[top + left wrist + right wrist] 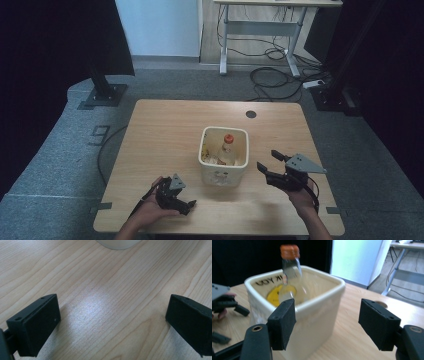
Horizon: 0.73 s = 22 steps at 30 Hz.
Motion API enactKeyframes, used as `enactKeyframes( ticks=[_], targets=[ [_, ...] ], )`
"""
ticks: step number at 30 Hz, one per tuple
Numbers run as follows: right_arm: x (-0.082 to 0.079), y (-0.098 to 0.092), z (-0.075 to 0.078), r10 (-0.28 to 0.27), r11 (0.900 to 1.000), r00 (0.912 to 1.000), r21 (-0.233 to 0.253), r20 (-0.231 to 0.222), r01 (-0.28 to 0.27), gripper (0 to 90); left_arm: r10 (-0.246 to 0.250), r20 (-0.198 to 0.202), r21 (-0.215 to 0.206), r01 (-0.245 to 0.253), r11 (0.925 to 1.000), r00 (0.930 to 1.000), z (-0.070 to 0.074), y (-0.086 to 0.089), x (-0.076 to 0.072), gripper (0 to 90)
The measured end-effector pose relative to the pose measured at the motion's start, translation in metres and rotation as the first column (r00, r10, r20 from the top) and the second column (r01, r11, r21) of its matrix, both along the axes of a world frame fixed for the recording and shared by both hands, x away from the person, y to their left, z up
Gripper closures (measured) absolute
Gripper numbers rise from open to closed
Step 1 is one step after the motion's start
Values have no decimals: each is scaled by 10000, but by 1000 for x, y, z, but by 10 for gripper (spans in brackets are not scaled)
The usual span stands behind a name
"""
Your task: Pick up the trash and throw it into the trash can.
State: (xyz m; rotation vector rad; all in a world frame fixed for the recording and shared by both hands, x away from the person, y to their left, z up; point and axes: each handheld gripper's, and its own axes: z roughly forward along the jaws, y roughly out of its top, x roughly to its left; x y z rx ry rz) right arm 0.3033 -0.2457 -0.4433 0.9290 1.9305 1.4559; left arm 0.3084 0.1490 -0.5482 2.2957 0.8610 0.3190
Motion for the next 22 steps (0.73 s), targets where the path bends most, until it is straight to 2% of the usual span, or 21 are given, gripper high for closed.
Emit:
enactKeyframes(
  ticks=[1, 3, 9, 15, 22],
  targets=[
    [0, 0, 0, 0, 10000, 10000, 0, 0, 0, 296, 0, 0, 0, 0, 10000, 10000, 0, 0, 0, 0],
    [-5, -12, -8, -36, 9999, 9996, 145, -270, 40, 300, 2, 5, -7, -2, 10000, 10000, 0, 0, 0, 0],
    [-13, -25, -22, -225, 9997, 9983, 42, -538, 228, 300, 5, 5, -8, -5, 10000, 10000, 0, 0, 0, 0],
    [-16, -26, -32, -260, 9997, 9968, -27, -760, 258, 299, 2, 10, -10, -2, 10000, 10000, 0, 0, 0, 0],
    [-17, -25, -33, -348, 9994, 9965, -12, -754, 348, 298, -1, 12, -6, 1, 10000, 10000, 0, 0, 0, 0]
  ],
)
